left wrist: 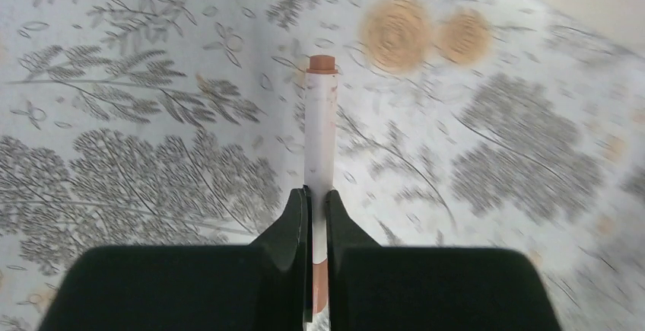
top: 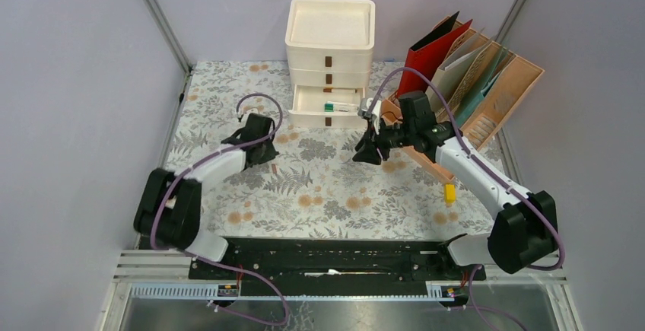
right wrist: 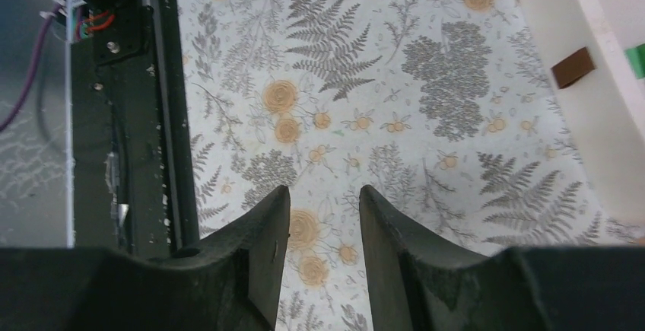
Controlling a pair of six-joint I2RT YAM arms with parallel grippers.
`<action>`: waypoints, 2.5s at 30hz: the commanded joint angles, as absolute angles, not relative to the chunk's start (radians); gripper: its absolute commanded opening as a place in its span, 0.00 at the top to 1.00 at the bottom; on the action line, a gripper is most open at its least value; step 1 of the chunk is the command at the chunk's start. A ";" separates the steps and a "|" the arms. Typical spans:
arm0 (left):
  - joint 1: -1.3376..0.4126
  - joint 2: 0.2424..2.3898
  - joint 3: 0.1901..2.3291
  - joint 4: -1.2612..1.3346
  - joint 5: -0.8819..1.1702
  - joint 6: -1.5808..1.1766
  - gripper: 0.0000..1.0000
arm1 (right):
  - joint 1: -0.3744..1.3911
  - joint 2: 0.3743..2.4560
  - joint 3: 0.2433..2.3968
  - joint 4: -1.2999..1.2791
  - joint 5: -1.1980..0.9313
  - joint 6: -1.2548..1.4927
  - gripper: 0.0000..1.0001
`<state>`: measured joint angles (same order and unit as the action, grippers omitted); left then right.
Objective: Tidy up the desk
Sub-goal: Pick up the stationery from the center of the board.
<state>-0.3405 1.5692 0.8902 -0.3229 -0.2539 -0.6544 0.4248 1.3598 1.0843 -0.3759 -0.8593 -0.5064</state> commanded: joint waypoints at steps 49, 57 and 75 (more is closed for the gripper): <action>-0.769 1.144 0.324 1.119 0.003 -0.964 1.00 | 0.496 1.526 0.837 0.635 -1.172 0.511 0.52; -0.782 1.170 0.334 1.139 0.003 -0.961 1.00 | 0.518 1.542 0.840 0.635 -1.169 0.518 0.52; -0.793 1.152 0.355 1.071 0.007 -0.904 0.68 | 0.525 1.551 0.853 0.590 -1.137 0.485 1.00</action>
<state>-0.7876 1.2049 0.3138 1.0737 0.0139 -0.9463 0.5137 1.5467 0.8307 0.5884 -1.1419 0.5343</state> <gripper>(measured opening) 0.213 0.078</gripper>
